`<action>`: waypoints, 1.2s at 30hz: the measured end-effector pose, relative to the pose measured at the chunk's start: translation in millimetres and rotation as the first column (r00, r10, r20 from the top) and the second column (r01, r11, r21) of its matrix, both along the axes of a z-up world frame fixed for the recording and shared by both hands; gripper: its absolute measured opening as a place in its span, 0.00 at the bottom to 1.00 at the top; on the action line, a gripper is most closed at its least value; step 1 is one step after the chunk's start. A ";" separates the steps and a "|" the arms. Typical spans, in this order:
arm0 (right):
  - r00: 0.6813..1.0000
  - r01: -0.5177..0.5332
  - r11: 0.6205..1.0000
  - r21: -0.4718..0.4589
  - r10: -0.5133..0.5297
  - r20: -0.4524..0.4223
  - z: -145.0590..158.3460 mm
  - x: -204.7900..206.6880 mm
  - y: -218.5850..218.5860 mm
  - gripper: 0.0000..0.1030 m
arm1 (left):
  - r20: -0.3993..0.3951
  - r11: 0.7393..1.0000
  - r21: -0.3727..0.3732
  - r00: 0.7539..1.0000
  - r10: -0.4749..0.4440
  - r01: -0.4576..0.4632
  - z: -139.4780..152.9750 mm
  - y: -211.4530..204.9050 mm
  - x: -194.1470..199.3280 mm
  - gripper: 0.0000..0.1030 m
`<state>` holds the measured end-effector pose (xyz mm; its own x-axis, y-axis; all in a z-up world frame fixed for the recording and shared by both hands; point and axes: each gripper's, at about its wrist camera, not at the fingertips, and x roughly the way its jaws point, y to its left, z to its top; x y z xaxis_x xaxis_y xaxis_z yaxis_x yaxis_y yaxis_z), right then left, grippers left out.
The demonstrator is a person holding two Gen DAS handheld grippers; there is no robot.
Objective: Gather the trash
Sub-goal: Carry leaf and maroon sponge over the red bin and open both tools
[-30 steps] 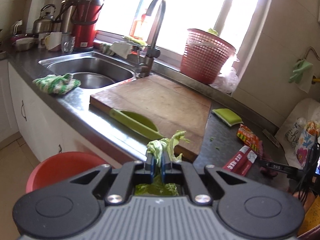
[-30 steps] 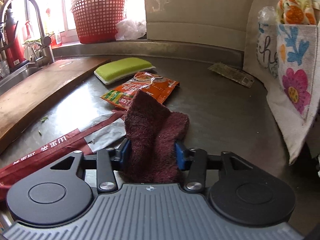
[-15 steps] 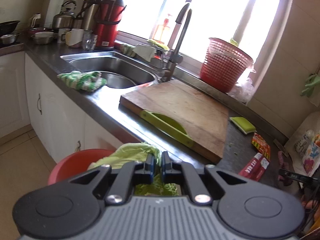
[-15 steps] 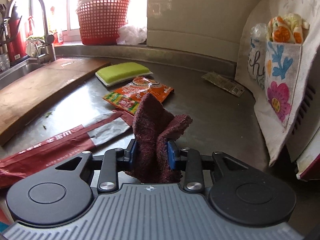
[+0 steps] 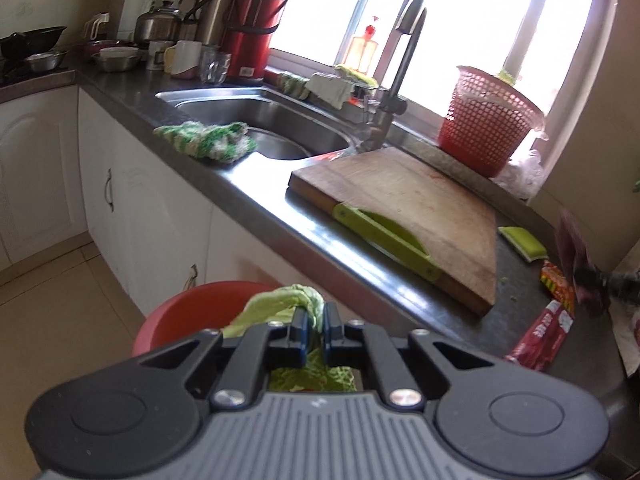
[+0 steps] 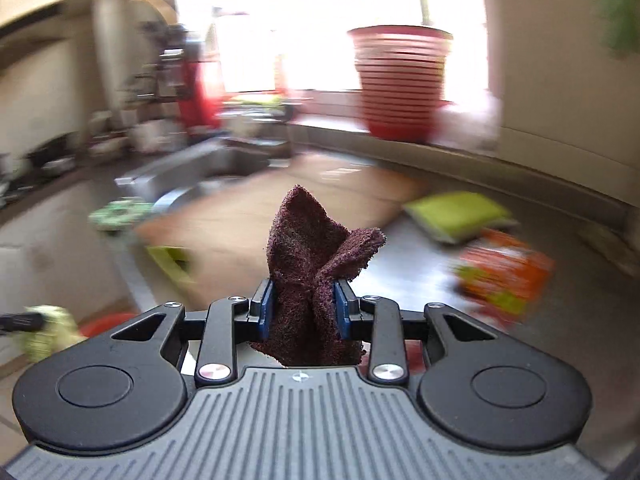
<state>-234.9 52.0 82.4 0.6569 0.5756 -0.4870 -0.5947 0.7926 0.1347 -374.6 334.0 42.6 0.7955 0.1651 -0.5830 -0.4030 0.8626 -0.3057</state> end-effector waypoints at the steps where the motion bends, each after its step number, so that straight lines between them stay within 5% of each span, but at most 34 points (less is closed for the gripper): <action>1: 0.999 -0.051 0.999 0.014 0.051 -0.011 2.5 -2.3 11.5 0.37 | -0.006 1.000 -0.004 1.000 0.005 -0.005 -2.7 2.4 -0.5 0.04; 10: 0.904 -0.382 0.921 0.069 0.388 -0.181 -16.3 -12.5 114.6 0.38 | -0.063 0.998 -0.021 0.996 0.059 -0.061 -27.0 22.2 4.6 0.04; 18: 0.839 -0.470 0.882 0.024 0.455 -0.298 -53.0 -14.9 168.9 0.40 | -0.117 0.994 -0.039 0.988 0.100 -0.105 -56.1 44.4 11.1 0.04; 27: 0.797 -0.550 0.833 -0.056 0.504 -0.332 -71.9 -13.3 208.9 0.74 | -0.161 0.992 -0.046 0.981 0.105 -0.113 -76.5 58.4 21.5 0.04; 29: 0.792 -0.560 0.825 -0.069 0.509 -0.336 -74.5 -14.9 213.2 0.74 | -0.183 0.991 -0.041 0.976 0.115 -0.124 -79.0 61.0 23.8 0.11; 31: 0.790 -0.559 0.827 -0.062 0.508 -0.345 -73.9 -15.9 213.9 0.78 | -0.191 0.990 -0.049 0.974 0.122 -0.134 -80.8 65.4 23.3 0.32; 36: 0.810 -0.546 0.835 -0.065 0.507 -0.296 -60.7 -15.1 204.7 0.83 | -0.202 0.989 -0.041 0.970 0.133 -0.144 -76.5 70.0 26.3 0.52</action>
